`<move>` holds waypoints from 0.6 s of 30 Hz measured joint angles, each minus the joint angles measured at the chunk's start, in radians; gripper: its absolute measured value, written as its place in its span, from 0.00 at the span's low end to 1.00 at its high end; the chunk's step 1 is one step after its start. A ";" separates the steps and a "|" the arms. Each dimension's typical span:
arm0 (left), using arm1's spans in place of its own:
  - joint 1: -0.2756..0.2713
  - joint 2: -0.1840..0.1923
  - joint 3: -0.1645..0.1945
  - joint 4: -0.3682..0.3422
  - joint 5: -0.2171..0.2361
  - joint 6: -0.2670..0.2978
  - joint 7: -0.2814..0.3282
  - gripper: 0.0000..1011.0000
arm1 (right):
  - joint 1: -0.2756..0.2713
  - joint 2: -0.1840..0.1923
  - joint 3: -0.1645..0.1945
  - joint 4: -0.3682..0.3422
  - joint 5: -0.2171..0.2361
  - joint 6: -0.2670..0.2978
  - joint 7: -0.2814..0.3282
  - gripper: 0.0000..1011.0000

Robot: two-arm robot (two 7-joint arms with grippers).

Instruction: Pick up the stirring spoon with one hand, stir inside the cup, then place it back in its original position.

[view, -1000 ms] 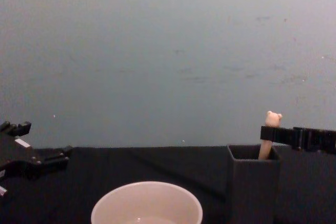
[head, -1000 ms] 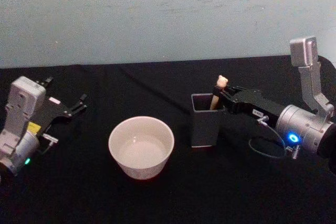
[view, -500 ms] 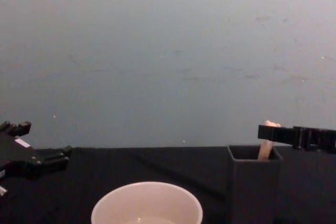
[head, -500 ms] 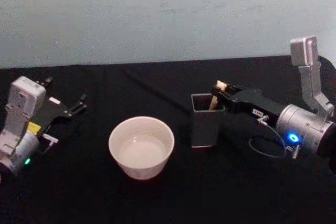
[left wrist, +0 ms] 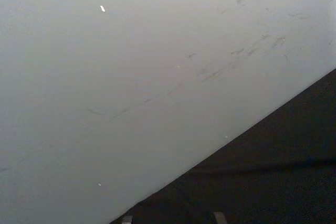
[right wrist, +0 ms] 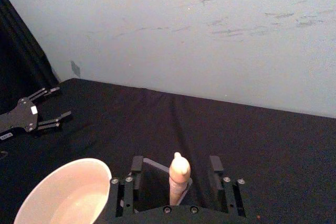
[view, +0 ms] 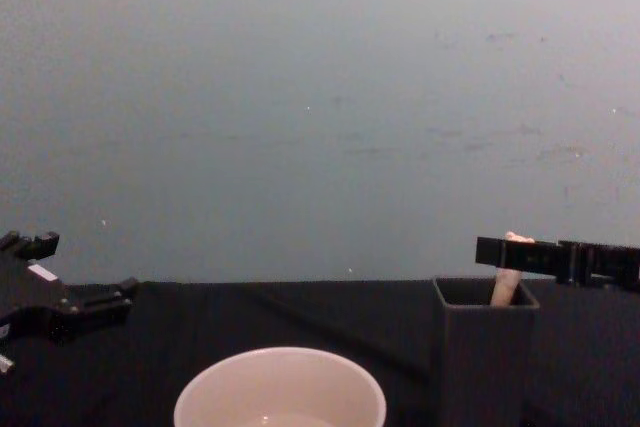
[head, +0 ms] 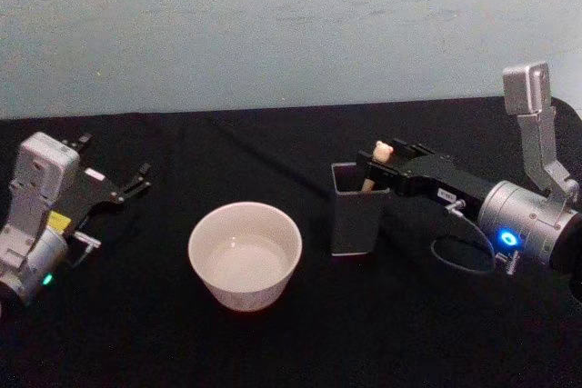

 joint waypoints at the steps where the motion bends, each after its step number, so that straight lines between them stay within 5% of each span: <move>1: 0.000 0.000 0.000 0.000 0.000 0.000 0.000 0.99 | 0.000 0.000 0.000 0.000 0.000 0.000 0.000 0.78; 9: 0.000 0.000 0.000 0.000 0.000 0.000 0.000 0.99 | -0.017 -0.018 0.018 -0.017 -0.025 -0.049 -0.038 0.99; 16: 0.000 0.000 0.000 0.000 0.000 0.000 0.000 0.99 | -0.035 -0.059 0.057 -0.043 -0.076 -0.132 -0.107 0.99; 18: 0.000 0.000 0.000 0.000 0.000 0.000 0.000 0.99 | -0.047 -0.088 0.077 -0.051 -0.123 -0.197 -0.168 0.99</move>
